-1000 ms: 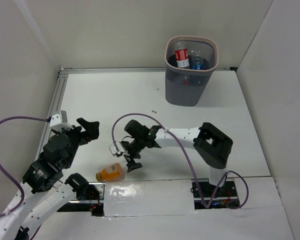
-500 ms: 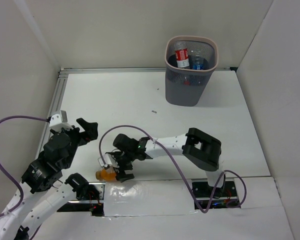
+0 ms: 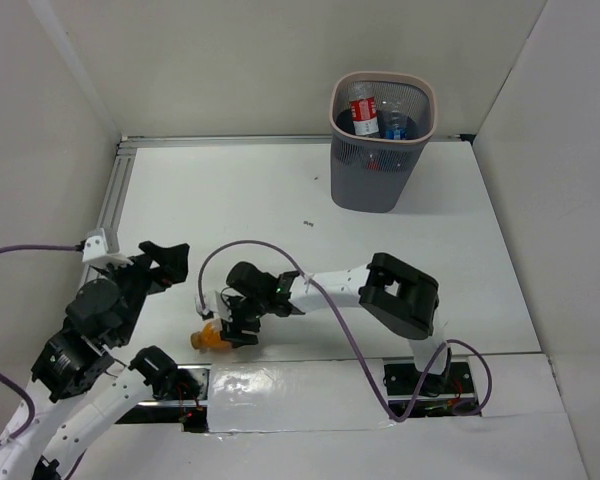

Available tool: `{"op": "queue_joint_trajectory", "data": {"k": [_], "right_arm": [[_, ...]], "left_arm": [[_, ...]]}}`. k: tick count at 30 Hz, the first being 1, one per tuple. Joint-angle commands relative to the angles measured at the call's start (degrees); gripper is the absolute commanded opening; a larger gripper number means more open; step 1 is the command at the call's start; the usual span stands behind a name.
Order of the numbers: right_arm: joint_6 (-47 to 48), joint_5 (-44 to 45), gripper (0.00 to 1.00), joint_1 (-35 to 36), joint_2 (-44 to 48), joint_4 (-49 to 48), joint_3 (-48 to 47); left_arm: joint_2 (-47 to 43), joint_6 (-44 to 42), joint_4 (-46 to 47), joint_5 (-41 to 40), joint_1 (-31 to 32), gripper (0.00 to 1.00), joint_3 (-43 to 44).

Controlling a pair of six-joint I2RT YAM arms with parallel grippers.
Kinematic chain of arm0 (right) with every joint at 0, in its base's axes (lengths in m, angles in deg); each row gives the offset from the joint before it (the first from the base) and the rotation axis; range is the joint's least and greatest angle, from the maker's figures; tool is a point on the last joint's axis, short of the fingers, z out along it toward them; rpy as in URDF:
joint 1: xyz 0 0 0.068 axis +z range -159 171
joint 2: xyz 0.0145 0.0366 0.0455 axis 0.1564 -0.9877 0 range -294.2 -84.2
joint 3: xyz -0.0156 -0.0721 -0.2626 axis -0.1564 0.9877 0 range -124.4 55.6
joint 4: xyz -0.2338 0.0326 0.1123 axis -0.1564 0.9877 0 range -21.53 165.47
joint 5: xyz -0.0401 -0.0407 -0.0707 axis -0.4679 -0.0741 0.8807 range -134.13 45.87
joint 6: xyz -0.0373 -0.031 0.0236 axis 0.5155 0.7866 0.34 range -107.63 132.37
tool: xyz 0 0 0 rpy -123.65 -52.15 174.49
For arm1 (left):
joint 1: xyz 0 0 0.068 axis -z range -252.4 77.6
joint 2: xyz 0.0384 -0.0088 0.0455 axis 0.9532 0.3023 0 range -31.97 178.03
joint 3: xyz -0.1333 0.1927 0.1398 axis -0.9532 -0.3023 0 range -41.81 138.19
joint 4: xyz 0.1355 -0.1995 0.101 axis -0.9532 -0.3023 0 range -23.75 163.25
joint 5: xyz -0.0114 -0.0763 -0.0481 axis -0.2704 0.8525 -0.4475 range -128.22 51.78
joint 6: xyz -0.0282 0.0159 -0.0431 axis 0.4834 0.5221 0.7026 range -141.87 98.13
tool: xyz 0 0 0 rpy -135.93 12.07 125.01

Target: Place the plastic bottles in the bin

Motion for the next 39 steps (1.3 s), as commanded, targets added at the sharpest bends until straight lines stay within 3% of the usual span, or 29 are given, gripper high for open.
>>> {"op": "queue_joint_trajectory", "data": {"k": [1,7,16,23,29,34,35,37,38,39], "right_arm": [[-1.1,-2.4,0.20,-5.7,5.7,-1.1,-2.4],[0.7,-6.1,0.15,-20.5,12.2,4.5,-7.6],[1.0,-8.9,0.17,-34.3,13.9,9.8,-29.8],[-6.3,6.0,0.22,-45.0,17.8,1.5,-32.7],[-14.5,5.2,0.22,-61.6,18.6,2.9,-34.5],[-14.3,0.3,0.44,-65.7,17.4,7.3,-34.5],[-13.8,0.3,0.65,-66.5,17.4,8.9,-34.5],[-13.8,-1.0,0.81,-67.1,15.7,10.2,-36.6],[-13.8,-1.0,0.94,-67.8,15.7,11.2,-37.3],[-13.3,-1.9,1.00,-68.4,14.9,11.8,-38.1]], "left_arm": [[-3.7,-4.3,9.2,3.0,-0.1,1.00,1.4],[-2.1,-8.7,13.8,10.1,-0.1,1.00,4.2],[5.3,-8.7,21.8,15.4,-0.7,1.00,1.5],[10.5,-7.6,25.3,18.8,-0.7,1.00,-2.2],[17.9,-7.6,26.5,23.1,-0.7,1.00,-4.9],[20.4,-7.1,30.8,26.1,-0.7,1.00,-6.4],[21.1,-7.1,30.8,26.1,-0.7,1.00,-7.0],[22.0,-7.1,31.4,26.6,-0.7,1.00,-7.0],[22.9,-7.1,31.4,26.6,-0.7,1.00,-7.0],[23.6,-7.1,31.4,27.1,-0.7,1.00,-7.0]]}}
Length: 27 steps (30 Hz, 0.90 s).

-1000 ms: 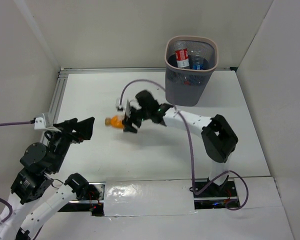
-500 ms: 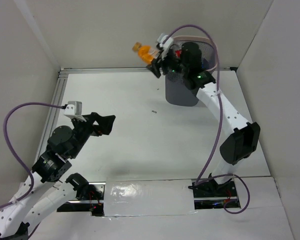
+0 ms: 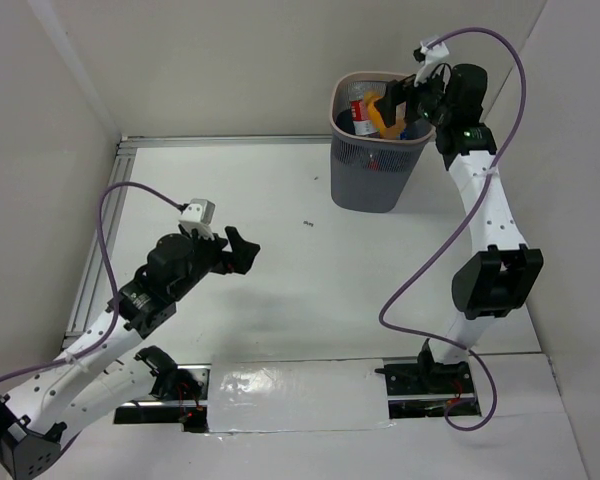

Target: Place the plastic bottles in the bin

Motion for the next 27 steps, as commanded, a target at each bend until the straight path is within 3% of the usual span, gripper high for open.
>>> {"op": "queue_joint_trajectory", "data": {"k": [1,7,12,15,17,27], "right_arm": [[0.2,-4.3,1.00,-0.9,-1.3,2.9,-6.0],[-5.8,-0.8,1.00,-2.4,-2.4,5.3,-11.9],[-5.4,12.8,1.00,5.3,0.9,12.0,-18.4],[-4.8,20.6,1.00,8.6,7.4,11.9,-11.5],[-4.3,24.7,1.00,9.9,14.4,10.3,-1.6],[-2.9,26.2,1.00,9.3,41.8,12.9,37.2]], "left_arm": [[0.9,0.4,5.5,2.1,-0.3,1.00,0.4],[2.5,0.4,6.6,3.1,-0.3,1.00,0.4],[3.6,0.9,7.7,4.2,-0.3,1.00,-0.7],[4.9,0.9,8.4,4.2,-0.3,1.00,-0.7],[5.8,0.4,8.9,4.7,-0.3,1.00,0.6],[12.0,-2.0,10.0,6.0,-1.4,1.00,4.6]]}}
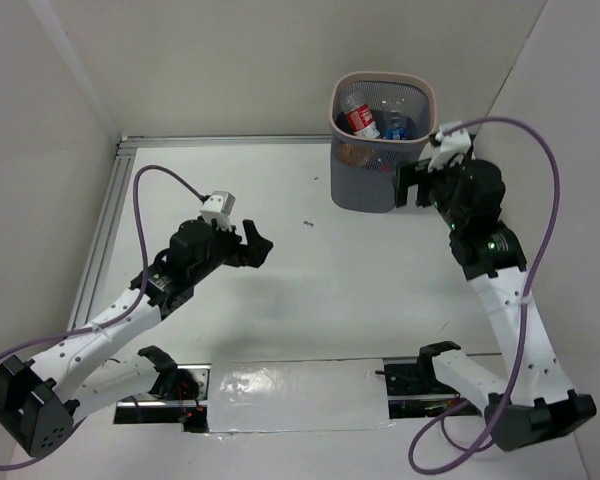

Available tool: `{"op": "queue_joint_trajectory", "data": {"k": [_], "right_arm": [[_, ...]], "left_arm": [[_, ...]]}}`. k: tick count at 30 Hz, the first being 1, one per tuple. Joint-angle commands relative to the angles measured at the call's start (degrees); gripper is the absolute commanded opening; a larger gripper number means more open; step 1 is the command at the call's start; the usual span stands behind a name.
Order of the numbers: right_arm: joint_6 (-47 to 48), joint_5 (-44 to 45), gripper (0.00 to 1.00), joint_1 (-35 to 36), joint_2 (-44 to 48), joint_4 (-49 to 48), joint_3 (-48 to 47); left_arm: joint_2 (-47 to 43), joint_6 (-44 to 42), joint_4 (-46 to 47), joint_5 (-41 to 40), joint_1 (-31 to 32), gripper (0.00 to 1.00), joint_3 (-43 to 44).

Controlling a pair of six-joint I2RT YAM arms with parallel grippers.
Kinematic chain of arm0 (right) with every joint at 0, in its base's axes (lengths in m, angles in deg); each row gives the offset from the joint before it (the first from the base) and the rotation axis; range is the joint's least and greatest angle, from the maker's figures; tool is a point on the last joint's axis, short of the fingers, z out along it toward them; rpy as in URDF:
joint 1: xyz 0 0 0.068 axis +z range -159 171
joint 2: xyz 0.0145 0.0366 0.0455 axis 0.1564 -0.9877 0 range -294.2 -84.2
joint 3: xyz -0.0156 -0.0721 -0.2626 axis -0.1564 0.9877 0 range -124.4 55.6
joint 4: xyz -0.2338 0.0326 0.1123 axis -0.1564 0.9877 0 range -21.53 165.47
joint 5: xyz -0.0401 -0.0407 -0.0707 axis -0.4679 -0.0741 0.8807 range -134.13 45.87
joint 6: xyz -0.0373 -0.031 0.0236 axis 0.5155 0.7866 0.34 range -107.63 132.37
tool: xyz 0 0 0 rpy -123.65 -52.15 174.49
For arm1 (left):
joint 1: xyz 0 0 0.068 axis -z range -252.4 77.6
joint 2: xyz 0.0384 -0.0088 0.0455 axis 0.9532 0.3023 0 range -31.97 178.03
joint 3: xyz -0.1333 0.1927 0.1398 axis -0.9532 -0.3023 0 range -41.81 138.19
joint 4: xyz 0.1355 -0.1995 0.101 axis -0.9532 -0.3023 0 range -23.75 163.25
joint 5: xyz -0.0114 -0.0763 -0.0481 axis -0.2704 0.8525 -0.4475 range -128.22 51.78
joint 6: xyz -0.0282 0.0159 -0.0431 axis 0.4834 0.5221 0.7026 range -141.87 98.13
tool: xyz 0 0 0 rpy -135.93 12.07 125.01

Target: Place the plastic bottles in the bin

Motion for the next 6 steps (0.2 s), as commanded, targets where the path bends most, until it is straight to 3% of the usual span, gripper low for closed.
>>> {"op": "queue_joint_trajectory", "data": {"k": [1,6], "right_arm": [[1.6,2.7,1.00,-0.4,4.6,2.5,9.1],[2.7,5.7,1.00,-1.0,9.4,1.0,20.7]], "left_arm": [[2.2,-1.6,4.0,2.1,-1.1,1.00,4.5],[5.1,-1.0,5.3,3.4,-1.7,1.00,5.1]]}}
